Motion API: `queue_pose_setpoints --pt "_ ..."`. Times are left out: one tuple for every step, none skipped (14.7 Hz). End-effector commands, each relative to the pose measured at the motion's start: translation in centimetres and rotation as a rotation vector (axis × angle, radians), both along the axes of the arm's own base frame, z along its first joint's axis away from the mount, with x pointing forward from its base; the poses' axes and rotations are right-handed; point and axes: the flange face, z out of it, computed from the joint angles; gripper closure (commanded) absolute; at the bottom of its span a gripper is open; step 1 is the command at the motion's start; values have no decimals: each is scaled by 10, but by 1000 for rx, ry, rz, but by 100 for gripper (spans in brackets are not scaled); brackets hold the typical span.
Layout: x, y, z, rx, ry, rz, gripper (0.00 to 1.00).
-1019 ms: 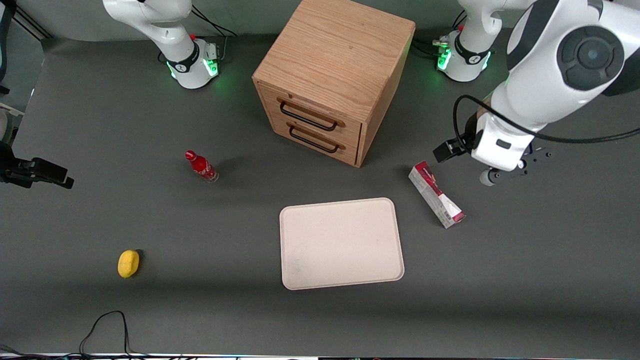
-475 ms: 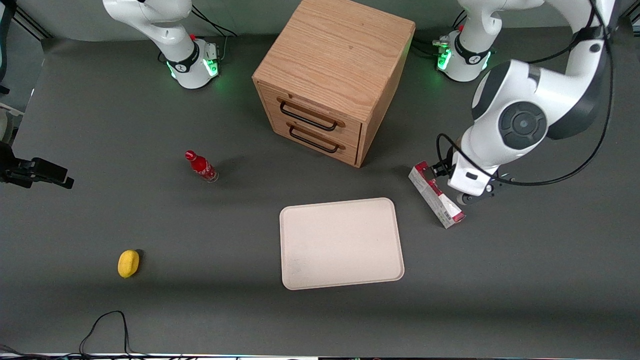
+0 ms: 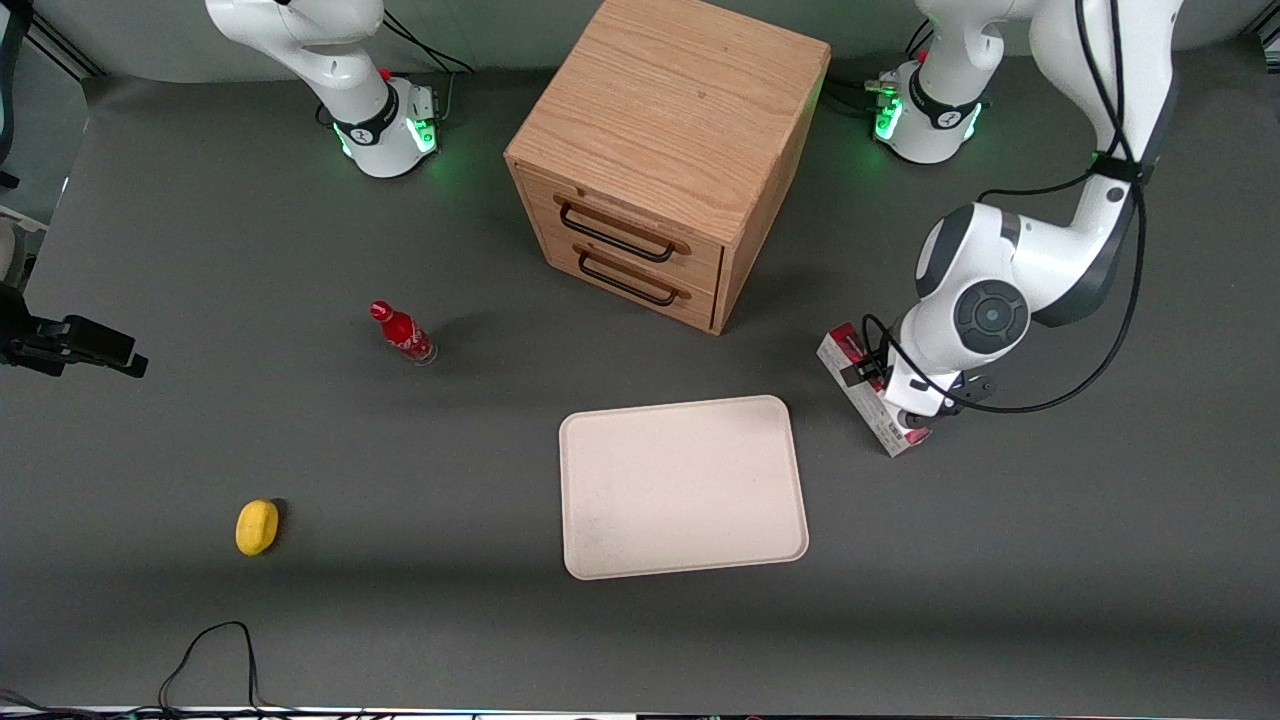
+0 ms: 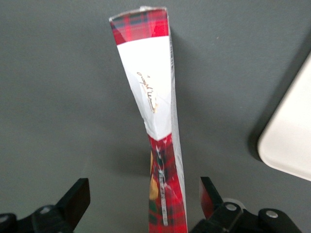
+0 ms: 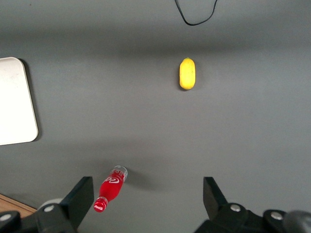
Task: Place red cookie box on tray
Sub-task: 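Lower the open left gripper over the cookie box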
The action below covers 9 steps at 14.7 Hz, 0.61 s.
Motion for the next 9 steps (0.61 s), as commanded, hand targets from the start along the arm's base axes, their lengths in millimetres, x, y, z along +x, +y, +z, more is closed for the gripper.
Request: queue_pose_setpoints --pt "-2 5 -22 10 -12 10 0" --pt "-5 5 -28 8 -12 8 0" --pt "-5 6 -29 7 -15 10 0" --pt "-5 6 -32 7 -10 10 0" --pt "-5 6 -33 6 -11 10 0" --pt "-5 6 -34 5 -13 12 0" --pt "-4 7 -35 5 -14 13 0" --pt "-3 7 -35 3 -20 14 0" --pt "-2 8 -37 2 -20 16 0"
